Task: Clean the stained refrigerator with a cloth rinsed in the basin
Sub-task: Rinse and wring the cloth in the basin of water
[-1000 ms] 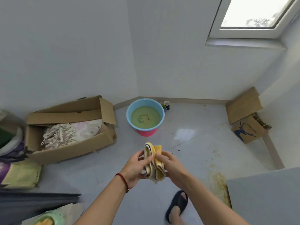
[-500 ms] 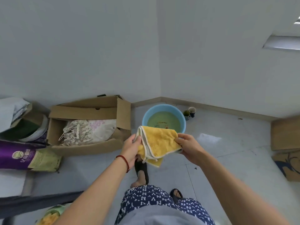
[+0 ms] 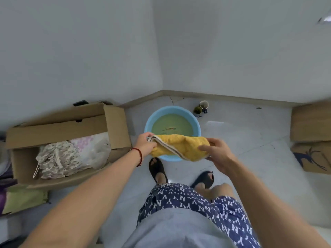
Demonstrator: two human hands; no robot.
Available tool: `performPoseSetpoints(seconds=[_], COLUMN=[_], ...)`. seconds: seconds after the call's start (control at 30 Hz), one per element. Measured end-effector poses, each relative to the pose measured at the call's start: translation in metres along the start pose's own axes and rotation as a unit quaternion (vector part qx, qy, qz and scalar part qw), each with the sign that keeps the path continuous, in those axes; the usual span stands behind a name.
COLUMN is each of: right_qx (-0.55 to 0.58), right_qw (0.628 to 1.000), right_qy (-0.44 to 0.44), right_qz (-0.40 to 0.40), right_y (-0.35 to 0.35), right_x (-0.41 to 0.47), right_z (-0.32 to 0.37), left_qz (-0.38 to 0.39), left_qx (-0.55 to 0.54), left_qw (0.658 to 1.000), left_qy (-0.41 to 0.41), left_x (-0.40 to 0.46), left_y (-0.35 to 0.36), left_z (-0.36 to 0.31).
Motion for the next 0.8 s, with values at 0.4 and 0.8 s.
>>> performPoseSetpoints(seconds=[0.4,0.8], right_qx=[-0.304,-0.469], right_qw=[0.95,0.866], right_qy=[-0.073,-0.17], right_qz=[0.012,-0.033], right_y=[0.003,0.033], right_x=[0.294,0.479], right_z=[-0.036,-0.201], left_qz=[-0.241,-0.152], left_qx=[0.166,0.106], left_qw=[0.954,0.975], left_qy=[0.069,-0.124], left_x=[0.168,0.359], left_y=[0.109,0.25], left_z=[0.052,0.166])
Point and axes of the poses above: each hand's wrist, its own x-axis towards the middle knuckle, its own y-axis out of the palm, z = x × y, the point moved 5 cm from there along x, towards the middle knuckle, and after that the axes turned 11 degrees about x, right-handed, at the moved point
